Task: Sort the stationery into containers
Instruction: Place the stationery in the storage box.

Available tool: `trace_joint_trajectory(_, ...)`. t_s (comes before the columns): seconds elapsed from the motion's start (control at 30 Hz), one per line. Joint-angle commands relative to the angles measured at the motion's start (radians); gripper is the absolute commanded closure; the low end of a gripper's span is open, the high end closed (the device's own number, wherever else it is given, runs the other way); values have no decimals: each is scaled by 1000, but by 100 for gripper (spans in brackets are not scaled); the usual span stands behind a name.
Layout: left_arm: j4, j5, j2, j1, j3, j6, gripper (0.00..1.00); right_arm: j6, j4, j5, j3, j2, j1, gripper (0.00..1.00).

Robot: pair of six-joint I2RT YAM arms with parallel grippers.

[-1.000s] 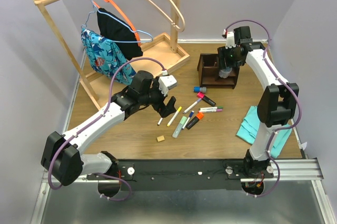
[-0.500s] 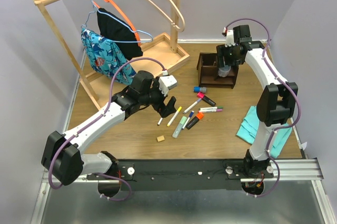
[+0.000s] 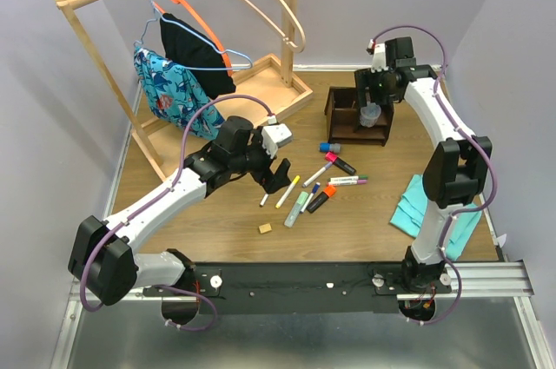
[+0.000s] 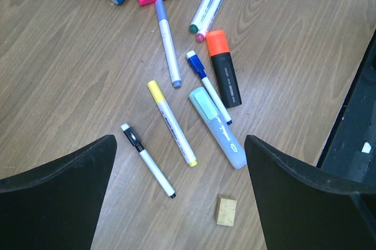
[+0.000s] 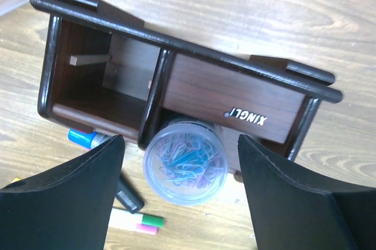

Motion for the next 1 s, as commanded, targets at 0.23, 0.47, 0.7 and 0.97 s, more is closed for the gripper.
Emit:
trace_joint_trajectory(0.23,19,29,-7,9,2,-12,1,-11,-7,43,-139,-186,6,24)
trace_joint_trajectory(0.47,29,30,-4,11,-4,-22,1,-32,-28,-129,-295,-271,6,100)
trace_joint_trajectory(0.7,25,30,4,11,2,-26,1,-51,2,-60,-290,-221,6,99)
trace_joint_trajectory(0.97,29,29,14,15,0,-28,1,-46,25,-33,-221,-151,6,100)
